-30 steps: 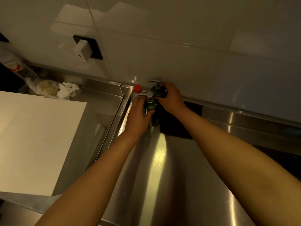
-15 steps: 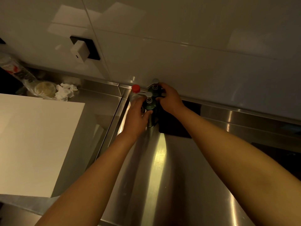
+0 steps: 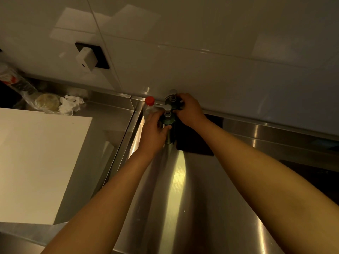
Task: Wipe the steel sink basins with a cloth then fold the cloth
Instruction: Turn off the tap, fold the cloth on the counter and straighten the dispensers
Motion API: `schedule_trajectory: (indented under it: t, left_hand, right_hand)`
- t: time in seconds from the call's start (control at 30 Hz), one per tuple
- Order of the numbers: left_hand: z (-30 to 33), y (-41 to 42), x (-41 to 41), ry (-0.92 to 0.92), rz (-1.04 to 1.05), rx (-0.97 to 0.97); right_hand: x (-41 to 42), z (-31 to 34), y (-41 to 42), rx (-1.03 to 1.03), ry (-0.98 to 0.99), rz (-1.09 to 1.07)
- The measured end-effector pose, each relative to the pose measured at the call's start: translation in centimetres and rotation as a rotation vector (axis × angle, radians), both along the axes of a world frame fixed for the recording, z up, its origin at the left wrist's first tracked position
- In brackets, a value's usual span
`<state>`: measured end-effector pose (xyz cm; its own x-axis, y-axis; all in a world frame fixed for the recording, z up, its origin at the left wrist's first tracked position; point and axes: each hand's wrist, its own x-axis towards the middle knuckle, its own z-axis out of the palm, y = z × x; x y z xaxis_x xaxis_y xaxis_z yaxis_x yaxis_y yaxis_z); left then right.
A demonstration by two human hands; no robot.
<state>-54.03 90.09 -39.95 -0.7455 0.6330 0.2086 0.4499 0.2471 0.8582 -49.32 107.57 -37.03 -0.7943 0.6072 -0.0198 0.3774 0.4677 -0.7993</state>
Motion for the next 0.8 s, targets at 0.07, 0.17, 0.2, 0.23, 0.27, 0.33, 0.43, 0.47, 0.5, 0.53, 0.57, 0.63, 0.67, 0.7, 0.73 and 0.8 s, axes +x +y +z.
schedule_trajectory:
  t: [0.07, 0.17, 0.2, 0.23, 0.27, 0.33, 0.43, 0.47, 0.5, 0.53, 0.57, 0.63, 0.67, 0.7, 0.73, 0.8]
  left_hand:
    - [0.0, 0.1, 0.1, -0.008, 0.016, -0.007]
    - [-0.1, 0.1, 0.1, -0.039, 0.008, -0.018]
    - [-0.2, 0.1, 0.1, -0.046, 0.003, -0.020]
    - [-0.2, 0.1, 0.1, -0.048, 0.001, -0.019]
    - [-0.2, 0.0, 0.1, -0.050, 0.001, -0.016]
    - [-0.2, 0.0, -0.1, -0.046, 0.002, -0.007]
    - [0.0, 0.4, -0.4, -0.043, -0.002, -0.004]
    - [0.1, 0.5, -0.4, -0.049, 0.000, -0.004]
    - [0.1, 0.6, -0.4, -0.052, 0.001, -0.001]
    - [0.1, 0.7, -0.4, -0.049, -0.002, 0.002]
    - [0.0, 0.7, -0.4, -0.040, -0.009, 0.009]
    - [0.0, 0.9, -0.3, -0.039, -0.014, 0.017]
    - [0.1, 1.0, -0.3, -0.047, -0.010, 0.007]
    - [0.2, 1.1, -0.4, -0.063, -0.004, 0.002]
    - [0.3, 1.1, -0.4, -0.079, 0.002, -0.003]
    - [0.2, 1.0, -0.4, -0.101, 0.006, 0.000]
  right_hand:
    - [0.0, 0.0, -0.1, 0.013, 0.015, -0.051]
    - [-0.2, 0.3, 0.1, 0.044, -0.001, -0.103]
    - [-0.3, 0.4, 0.2, 0.050, -0.021, -0.110]
    - [-0.4, 0.6, 0.4, 0.047, -0.046, -0.106]
    - [-0.5, 0.8, 0.5, 0.036, -0.077, -0.088]
    - [-0.5, 1.0, 0.9, 0.015, -0.138, -0.034]
    - [-0.3, 1.3, 1.4, 0.028, -0.137, -0.031]
    - [-0.2, 1.4, 1.5, 0.038, -0.122, -0.042]
    - [-0.2, 1.4, 1.5, 0.049, -0.101, -0.047]
    - [-0.2, 1.4, 1.4, 0.060, -0.085, -0.047]
    - [-0.2, 1.2, 1.3, 0.066, -0.070, -0.040]
    - [-0.1, 0.9, 1.1, 0.080, -0.060, -0.026]
    - [0.1, 0.8, 0.9, 0.094, -0.055, -0.026]
    - [0.2, 0.6, 0.8, 0.102, -0.039, -0.027]
    - [0.4, 0.5, 0.6, 0.099, -0.026, -0.031]
    - [0.6, 0.3, 0.4, 0.090, -0.008, -0.032]
